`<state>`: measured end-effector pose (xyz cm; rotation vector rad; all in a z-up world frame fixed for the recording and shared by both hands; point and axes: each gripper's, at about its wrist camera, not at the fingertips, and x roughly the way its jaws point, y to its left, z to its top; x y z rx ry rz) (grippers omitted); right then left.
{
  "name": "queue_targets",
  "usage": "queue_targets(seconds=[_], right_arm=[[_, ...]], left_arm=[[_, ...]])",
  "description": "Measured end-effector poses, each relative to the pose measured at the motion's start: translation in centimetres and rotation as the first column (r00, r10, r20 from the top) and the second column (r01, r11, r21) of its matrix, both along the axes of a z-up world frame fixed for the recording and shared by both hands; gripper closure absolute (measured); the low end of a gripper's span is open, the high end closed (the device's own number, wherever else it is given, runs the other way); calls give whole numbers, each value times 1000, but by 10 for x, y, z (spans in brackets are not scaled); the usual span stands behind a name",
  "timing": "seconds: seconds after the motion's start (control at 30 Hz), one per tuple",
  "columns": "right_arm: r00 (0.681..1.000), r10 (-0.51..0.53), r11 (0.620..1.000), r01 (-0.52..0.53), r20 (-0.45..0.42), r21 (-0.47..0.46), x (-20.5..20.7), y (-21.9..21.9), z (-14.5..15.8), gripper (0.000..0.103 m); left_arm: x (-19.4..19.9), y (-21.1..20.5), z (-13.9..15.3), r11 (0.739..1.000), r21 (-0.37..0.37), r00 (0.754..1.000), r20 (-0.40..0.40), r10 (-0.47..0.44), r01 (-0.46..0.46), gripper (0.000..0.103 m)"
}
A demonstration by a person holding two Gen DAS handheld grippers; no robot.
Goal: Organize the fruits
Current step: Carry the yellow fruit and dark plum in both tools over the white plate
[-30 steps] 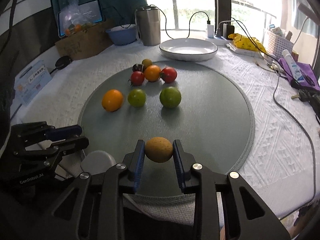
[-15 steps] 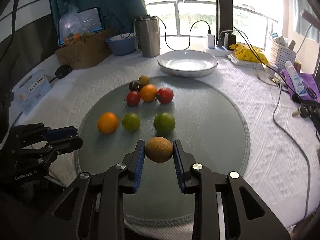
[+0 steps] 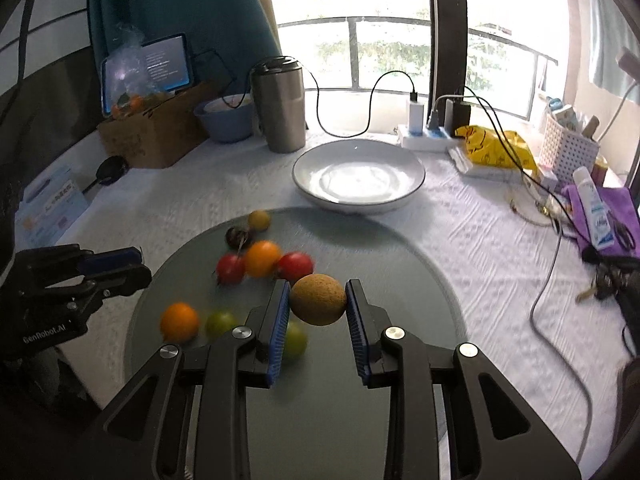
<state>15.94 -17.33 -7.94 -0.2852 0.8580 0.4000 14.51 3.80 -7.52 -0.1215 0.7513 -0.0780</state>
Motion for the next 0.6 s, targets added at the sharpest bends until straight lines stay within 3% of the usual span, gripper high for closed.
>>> queue_targets(seconds=[0.6], right_arm=[[999, 1, 1000, -1, 49, 7, 98, -6, 3, 73]], left_arm=[[108, 1, 16, 999, 35, 997, 65, -36, 34, 76]])
